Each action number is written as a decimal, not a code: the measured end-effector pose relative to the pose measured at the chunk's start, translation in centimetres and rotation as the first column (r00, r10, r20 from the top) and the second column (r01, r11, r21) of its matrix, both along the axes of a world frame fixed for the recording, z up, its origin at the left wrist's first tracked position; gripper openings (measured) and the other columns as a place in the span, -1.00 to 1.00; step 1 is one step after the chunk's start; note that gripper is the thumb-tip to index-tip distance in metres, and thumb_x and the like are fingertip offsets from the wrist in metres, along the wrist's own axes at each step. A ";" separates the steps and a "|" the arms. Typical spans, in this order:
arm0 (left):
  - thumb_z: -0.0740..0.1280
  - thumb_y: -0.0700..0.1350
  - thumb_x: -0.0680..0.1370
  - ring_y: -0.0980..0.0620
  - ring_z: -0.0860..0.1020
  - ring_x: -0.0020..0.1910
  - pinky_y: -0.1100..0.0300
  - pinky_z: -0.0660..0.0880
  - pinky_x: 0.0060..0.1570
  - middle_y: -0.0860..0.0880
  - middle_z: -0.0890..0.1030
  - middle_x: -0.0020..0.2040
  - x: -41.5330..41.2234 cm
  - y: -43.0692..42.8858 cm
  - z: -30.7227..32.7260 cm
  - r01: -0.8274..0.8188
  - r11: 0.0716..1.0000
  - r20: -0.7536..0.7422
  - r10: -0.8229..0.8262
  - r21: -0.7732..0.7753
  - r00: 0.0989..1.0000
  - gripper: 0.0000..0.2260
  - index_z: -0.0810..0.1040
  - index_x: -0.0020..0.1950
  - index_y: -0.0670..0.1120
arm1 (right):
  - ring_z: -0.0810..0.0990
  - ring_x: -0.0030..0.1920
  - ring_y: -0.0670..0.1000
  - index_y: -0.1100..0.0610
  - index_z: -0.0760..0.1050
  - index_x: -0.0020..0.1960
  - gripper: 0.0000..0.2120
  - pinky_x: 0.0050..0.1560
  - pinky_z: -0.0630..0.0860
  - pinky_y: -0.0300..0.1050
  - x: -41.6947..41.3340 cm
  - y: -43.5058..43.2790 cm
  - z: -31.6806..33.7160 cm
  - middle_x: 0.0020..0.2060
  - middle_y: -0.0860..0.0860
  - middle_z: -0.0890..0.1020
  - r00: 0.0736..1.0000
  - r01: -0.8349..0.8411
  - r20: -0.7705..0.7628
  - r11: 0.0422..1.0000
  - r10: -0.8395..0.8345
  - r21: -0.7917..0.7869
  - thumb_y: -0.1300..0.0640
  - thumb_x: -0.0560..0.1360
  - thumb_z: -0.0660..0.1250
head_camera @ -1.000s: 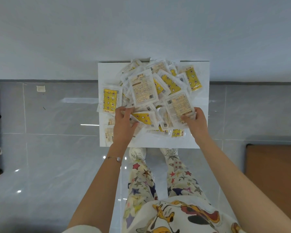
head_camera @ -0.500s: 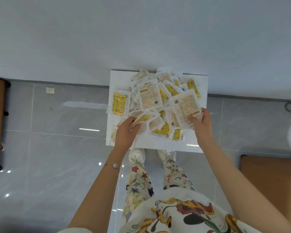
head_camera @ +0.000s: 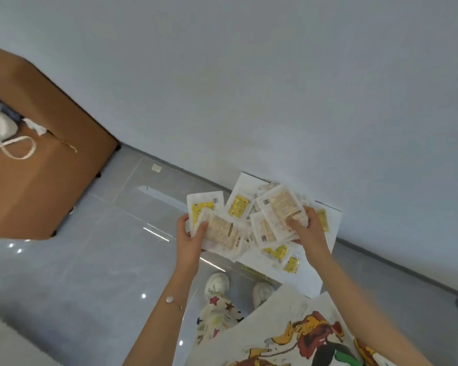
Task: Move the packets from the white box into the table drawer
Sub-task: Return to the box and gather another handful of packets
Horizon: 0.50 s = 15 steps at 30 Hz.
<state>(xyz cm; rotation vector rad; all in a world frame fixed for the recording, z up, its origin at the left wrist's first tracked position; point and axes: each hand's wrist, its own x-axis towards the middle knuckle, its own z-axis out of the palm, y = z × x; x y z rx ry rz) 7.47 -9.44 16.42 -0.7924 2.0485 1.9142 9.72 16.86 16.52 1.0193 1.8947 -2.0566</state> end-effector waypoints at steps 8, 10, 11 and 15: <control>0.34 -0.14 0.56 -0.12 0.65 -0.02 -0.01 0.63 -0.21 -0.14 0.61 0.13 7.4 -11.4 5.3 -0.406 0.900 0.003 0.411 0.156 0.912 -0.63 0.32 0.31 -0.03 | 0.61 0.08 0.07 0.07 0.39 0.26 -0.62 -0.12 0.62 -0.03 -0.5 -10.9 6.0 0.13 0.06 0.57 0.946 -0.325 -0.032 0.945 0.324 -0.038 0.27 0.50 0.37; 0.33 -0.16 0.57 -0.11 0.64 -0.01 0.02 0.63 -0.24 -0.15 0.59 0.15 9.3 -14.9 6.1 -0.501 0.842 -0.002 0.512 0.201 0.859 -0.64 0.31 0.32 -0.03 | 0.62 0.07 0.08 0.09 0.39 0.25 -0.63 -0.16 0.62 -0.05 -1.2 -15.7 7.3 0.12 0.07 0.58 0.907 -0.420 -0.059 0.907 0.418 -0.039 0.28 0.49 0.37; 0.33 -0.17 0.57 -0.11 0.64 -0.01 0.04 0.63 -0.26 -0.15 0.59 0.15 10.1 -16.7 6.3 -0.538 0.815 -0.001 0.551 0.214 0.835 -0.65 0.32 0.30 -0.03 | 0.62 0.07 0.08 0.08 0.38 0.24 -0.63 -0.15 0.63 -0.03 -1.5 -18.2 7.8 0.11 0.07 0.58 0.888 -0.458 -0.067 0.888 0.455 -0.038 0.28 0.49 0.37; 0.32 -0.18 0.57 -0.11 0.62 0.02 0.10 0.62 -0.31 -0.16 0.57 0.19 13.2 -24.5 6.6 -0.685 0.691 0.025 0.699 0.232 0.714 -0.64 0.31 0.32 -0.03 | 0.65 -0.07 -0.05 0.04 0.37 0.24 -0.63 -0.26 0.62 -0.14 -1.9 -28.4 9.7 0.03 -0.01 0.60 0.783 -0.618 -0.102 0.786 0.613 -0.017 0.29 0.50 0.36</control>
